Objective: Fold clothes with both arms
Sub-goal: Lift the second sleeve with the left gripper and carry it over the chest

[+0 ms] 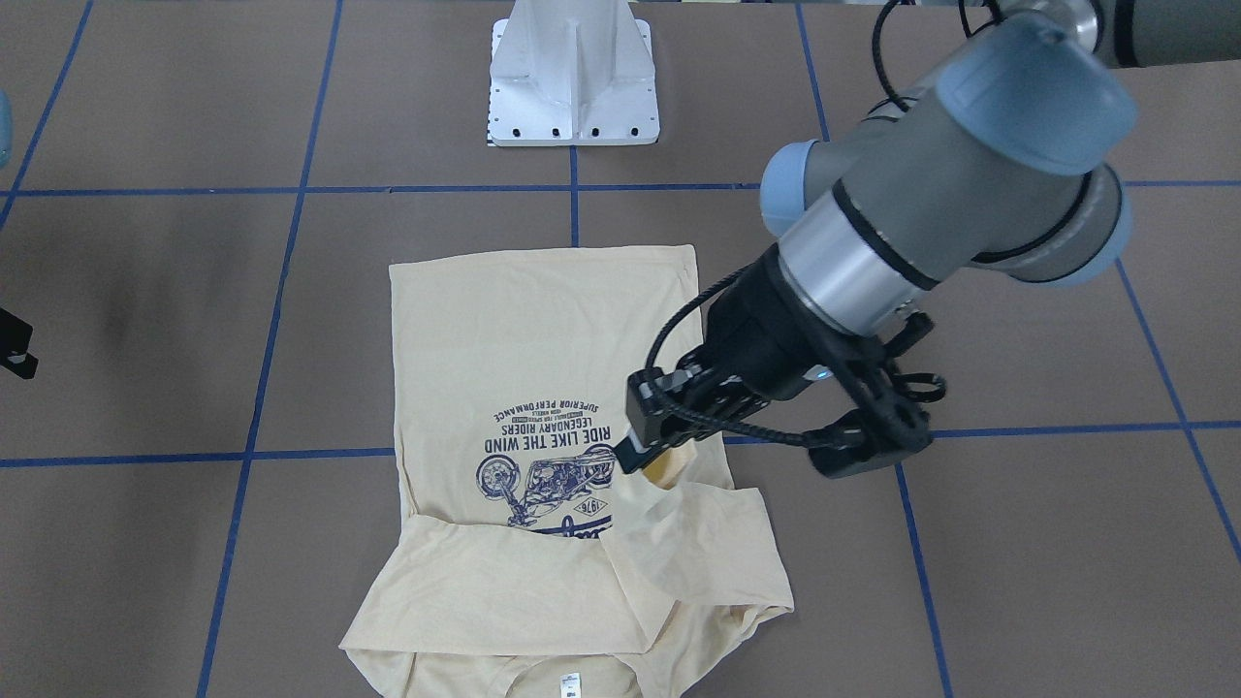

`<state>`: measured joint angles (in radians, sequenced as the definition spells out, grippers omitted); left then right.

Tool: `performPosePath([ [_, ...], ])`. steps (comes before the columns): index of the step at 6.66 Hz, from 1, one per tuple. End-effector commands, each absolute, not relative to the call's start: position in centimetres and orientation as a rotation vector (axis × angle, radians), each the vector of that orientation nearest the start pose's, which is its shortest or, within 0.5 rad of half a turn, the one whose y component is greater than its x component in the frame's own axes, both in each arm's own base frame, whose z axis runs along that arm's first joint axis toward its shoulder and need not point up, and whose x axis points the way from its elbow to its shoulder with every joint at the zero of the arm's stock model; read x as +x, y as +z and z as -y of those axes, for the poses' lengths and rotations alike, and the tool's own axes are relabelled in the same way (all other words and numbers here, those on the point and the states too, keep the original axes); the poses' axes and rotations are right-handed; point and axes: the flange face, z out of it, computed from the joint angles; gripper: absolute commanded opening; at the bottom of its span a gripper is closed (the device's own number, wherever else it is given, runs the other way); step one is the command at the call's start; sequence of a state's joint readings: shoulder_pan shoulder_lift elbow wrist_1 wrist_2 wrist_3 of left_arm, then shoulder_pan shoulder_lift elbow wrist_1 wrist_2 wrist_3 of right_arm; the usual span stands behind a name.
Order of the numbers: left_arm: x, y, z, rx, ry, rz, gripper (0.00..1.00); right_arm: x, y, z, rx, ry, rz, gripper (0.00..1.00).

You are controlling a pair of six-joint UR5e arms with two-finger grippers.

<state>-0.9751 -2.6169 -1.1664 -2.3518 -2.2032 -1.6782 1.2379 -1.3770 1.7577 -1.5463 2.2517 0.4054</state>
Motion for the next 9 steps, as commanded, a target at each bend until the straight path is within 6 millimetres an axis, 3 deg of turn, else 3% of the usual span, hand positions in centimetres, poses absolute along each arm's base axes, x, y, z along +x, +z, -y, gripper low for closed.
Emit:
performPosePath([
  [1, 45.1, 4.5, 67.9, 0.165, -0.445, -1.483, 0.00, -11.9, 47.1, 55.9, 0.109, -0.067, 0.767, 1.00],
  [3, 51.6, 5.8, 65.8, 0.238, -0.496, -1.472, 0.00, -12.1, 47.1, 56.1, 0.109, -0.068, 0.766, 1.00],
  [5, 56.7, 8.1, 64.1, 0.268, -0.496, -1.478, 0.00, -12.2, 46.7, 56.3, 0.112, -0.069, 0.767, 1.00],
  [8, 63.0, 9.4, 61.1, 0.289, -0.509, -1.461, 0.00, -12.5, 46.8, 56.4, 0.110, -0.072, 0.766, 1.00],
  [9, 63.5, 8.2, 60.7, 0.290, -0.501, -1.473, 0.08, -12.5, 46.8, 56.5, 0.110, -0.072, 0.766, 1.00],
])
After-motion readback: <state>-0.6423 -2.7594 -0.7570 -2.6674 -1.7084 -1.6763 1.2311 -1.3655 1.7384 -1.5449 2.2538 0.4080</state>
